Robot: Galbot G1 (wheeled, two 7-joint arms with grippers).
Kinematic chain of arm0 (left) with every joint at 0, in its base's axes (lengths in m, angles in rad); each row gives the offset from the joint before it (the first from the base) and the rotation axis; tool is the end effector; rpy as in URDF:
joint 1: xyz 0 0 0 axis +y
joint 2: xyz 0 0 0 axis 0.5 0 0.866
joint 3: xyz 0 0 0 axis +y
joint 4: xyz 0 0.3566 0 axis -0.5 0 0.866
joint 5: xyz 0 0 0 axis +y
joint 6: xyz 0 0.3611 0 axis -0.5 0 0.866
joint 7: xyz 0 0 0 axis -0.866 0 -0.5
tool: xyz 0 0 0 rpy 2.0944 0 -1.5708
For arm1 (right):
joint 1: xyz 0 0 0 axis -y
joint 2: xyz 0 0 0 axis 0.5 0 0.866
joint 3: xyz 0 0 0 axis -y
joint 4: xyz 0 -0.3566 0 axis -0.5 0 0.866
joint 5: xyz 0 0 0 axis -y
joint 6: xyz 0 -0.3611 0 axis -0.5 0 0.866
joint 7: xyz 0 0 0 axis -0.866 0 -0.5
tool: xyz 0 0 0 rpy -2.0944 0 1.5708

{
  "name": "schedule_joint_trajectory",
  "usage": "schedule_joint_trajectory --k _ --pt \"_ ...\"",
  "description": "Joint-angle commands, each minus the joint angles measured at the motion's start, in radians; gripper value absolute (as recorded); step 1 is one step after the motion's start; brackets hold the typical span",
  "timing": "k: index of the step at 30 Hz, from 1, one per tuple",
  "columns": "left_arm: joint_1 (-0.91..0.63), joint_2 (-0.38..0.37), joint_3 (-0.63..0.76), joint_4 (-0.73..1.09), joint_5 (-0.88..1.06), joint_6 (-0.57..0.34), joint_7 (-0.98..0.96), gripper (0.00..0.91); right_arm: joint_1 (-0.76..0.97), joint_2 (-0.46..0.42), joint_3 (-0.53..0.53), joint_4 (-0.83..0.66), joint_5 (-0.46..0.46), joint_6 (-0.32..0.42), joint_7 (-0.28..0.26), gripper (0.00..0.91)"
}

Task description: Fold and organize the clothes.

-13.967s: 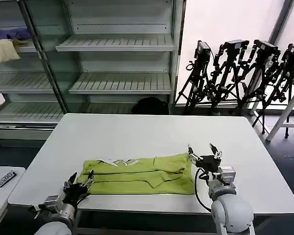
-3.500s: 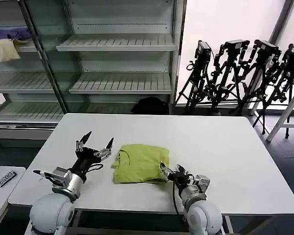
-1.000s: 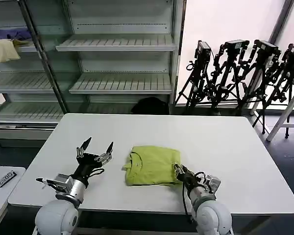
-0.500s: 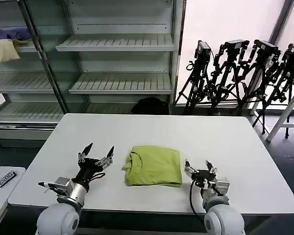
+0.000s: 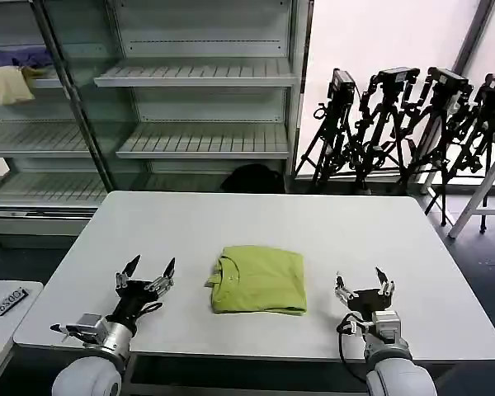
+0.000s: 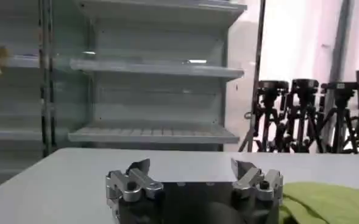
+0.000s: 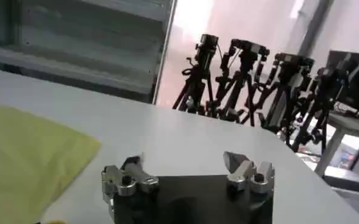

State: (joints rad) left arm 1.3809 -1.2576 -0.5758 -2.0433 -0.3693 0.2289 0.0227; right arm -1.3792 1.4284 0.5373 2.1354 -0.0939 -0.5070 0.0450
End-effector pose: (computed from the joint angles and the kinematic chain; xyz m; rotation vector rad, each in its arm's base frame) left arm 0.2452 0.0752 -0.2731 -0.1965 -3.0353 0.0747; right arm 0.2358 -0.0273 -0.2518 -0.0930 -2.8564 0.3416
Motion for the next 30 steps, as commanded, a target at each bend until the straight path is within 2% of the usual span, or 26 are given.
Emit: schedule_joint_trajectory --k 1,5,9,13,21,30 --pt "0.005 0.016 -0.018 0.060 -0.043 -0.073 -0.018 0.907 -0.037 -0.008 0.032 0.007 -0.042 0.045 -0.053 0.907" --pt "-0.018 0.023 -0.020 0.079 -0.061 -0.084 -0.017 0.907 -0.030 -0.017 0.037 0.052 -0.005 0.001 -0.088 0.907" --pt "-0.031 0.031 -0.013 0.094 -0.045 -0.097 -0.020 0.907 -0.017 -0.016 0.032 0.033 -0.007 0.001 -0.089 0.907" --pt "-0.030 0.047 0.007 0.099 0.000 -0.139 -0.052 0.907 -0.003 -0.007 0.029 0.008 -0.008 0.008 -0.085 0.907" --pt "-0.040 0.059 0.020 0.098 0.006 -0.150 -0.079 0.907 -0.001 -0.006 0.028 0.017 -0.028 0.026 -0.080 0.907" --pt "-0.052 0.075 0.032 0.102 0.019 -0.167 -0.082 0.907 -0.037 -0.032 0.053 0.043 -0.043 0.066 -0.121 0.907"
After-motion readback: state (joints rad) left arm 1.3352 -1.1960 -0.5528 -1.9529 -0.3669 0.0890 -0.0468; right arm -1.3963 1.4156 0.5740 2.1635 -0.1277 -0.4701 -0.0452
